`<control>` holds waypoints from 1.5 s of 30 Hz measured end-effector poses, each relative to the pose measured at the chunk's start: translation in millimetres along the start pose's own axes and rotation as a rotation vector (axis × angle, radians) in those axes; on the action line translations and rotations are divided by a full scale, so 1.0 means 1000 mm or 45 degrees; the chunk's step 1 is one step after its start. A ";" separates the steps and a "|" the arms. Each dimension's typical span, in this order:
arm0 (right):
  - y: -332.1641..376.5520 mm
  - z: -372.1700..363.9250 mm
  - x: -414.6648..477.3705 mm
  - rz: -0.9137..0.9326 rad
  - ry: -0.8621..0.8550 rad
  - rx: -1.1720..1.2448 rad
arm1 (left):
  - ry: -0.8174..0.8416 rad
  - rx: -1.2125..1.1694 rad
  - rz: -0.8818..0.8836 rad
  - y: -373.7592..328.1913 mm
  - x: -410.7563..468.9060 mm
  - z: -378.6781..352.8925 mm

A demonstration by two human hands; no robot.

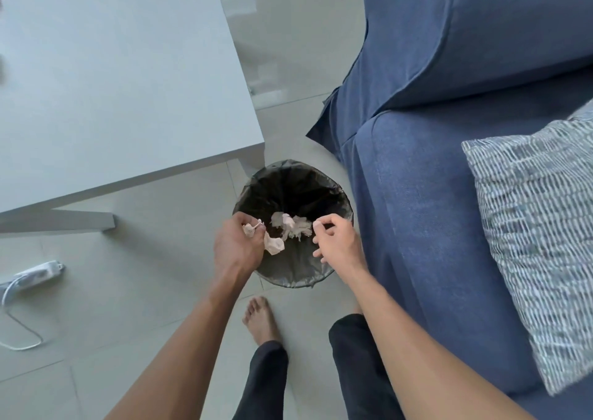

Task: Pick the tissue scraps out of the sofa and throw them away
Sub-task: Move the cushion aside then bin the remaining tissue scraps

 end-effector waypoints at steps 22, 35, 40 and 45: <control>-0.032 -0.002 0.002 -0.050 -0.046 0.019 | 0.371 0.093 -0.002 0.031 0.015 -0.052; 0.059 0.132 0.005 0.381 -0.317 0.184 | 0.005 0.292 -0.357 -0.093 -0.025 -0.035; 0.117 0.237 -0.007 0.683 -0.514 0.264 | -0.150 0.355 -0.723 -0.208 -0.053 -0.039; 0.119 0.344 -0.019 0.780 -0.765 0.238 | -0.222 0.239 -1.036 -0.313 -0.094 -0.069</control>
Point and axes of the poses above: each hand's wrist, its own x-axis towards the middle knuckle, its own z-axis out of the back of the hand, y = z × x, the point moved 8 cm from there along x, towards the middle knuckle, and after that the axes turned 10 degrees about x, right-handed, at the moved point
